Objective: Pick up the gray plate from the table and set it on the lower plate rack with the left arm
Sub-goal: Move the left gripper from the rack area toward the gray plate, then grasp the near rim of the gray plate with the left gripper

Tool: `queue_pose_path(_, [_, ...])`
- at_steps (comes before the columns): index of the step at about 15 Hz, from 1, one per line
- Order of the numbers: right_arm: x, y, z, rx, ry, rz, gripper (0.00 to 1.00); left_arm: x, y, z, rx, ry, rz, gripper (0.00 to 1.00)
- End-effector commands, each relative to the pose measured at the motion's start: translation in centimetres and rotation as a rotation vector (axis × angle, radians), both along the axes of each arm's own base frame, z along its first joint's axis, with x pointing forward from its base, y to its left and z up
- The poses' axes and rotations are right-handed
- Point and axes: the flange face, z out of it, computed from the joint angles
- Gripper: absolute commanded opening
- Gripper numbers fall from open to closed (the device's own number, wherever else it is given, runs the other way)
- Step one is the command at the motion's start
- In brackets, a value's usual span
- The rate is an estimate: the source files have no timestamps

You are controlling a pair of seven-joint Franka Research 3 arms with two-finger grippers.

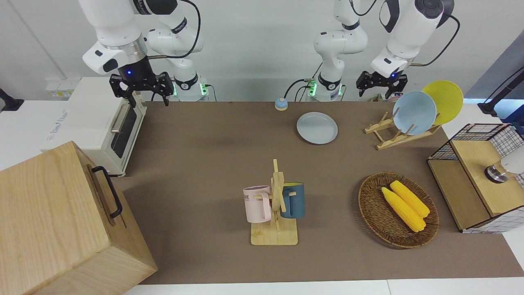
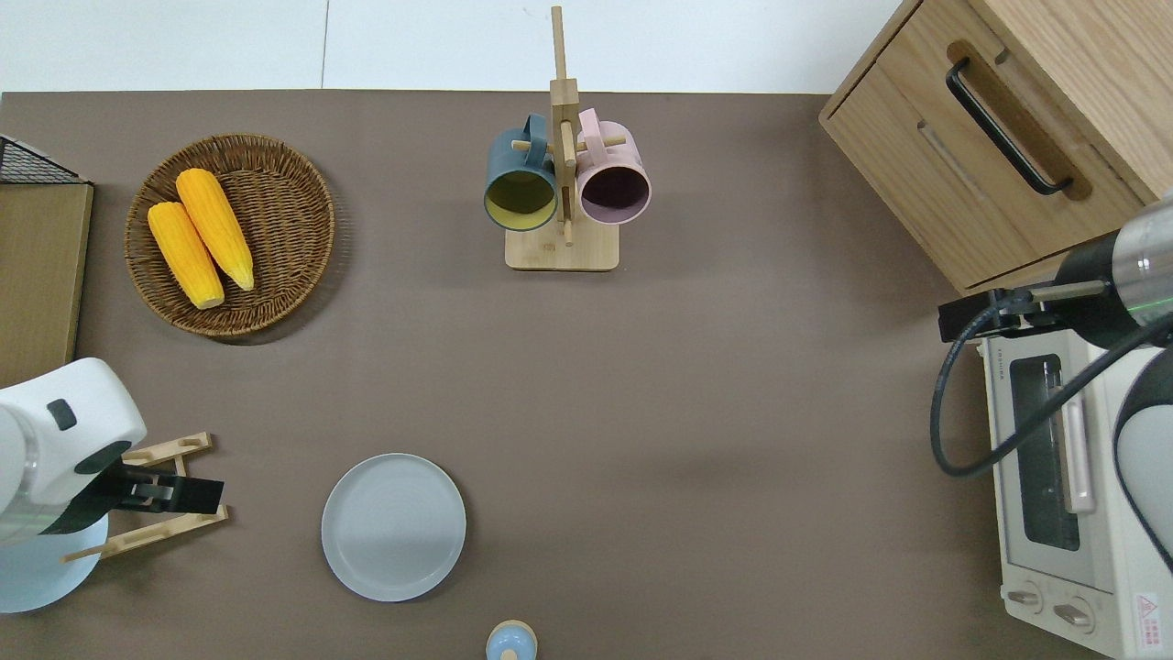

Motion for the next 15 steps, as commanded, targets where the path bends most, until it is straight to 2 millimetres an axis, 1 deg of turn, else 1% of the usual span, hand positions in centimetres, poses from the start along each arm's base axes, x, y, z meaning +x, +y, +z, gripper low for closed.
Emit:
queue_pose_path(1, [0.1,-0.2,0.3,-0.001,0.004,-0.016,0.983,-1.6,-1.3,-3.2,-0.006,-0.011,-0.008,1.00])
queue_pose_path(2, [0.1,-0.2,0.3,-0.001,0.005,-0.016,0.983,-1.9,-1.5,-4.0,-0.006,-0.017,-0.013,1.00])
queue_pose_path(4, [0.1,-0.2,0.3,-0.001,0.005,-0.016,0.983,-2.7,-2.8,-6.9,-0.001,-0.015,-0.034,1.00])
queue_pose_path(7, [0.1,-0.2,0.3,-0.001,0.004,-0.016,0.983,-4.5,-3.3,-10.9,-0.015,-0.031,-0.035,1.00])
queue_pose_path(9, [0.1,-0.2,0.3,-0.001,0.005,-0.016,0.983,-5.3,-3.4,-14.3,-0.029,-0.061,-0.030,1.00])
queue_pose_path(10, [0.1,-0.2,0.3,-0.001,0.005,-0.016,0.983,-5.7,-3.6,-15.6,-0.036,-0.073,-0.030,1.00])
queue_pose_path(11, [0.1,-0.2,0.3,-0.001,0.005,-0.016,0.983,-5.9,-3.6,-16.4,-0.036,-0.074,-0.032,1.00])
queue_pose_path(15, [0.1,-0.2,0.3,-0.001,0.005,-0.016,0.983,-6.4,-4.0,-18.5,-0.036,-0.076,-0.043,1.00])
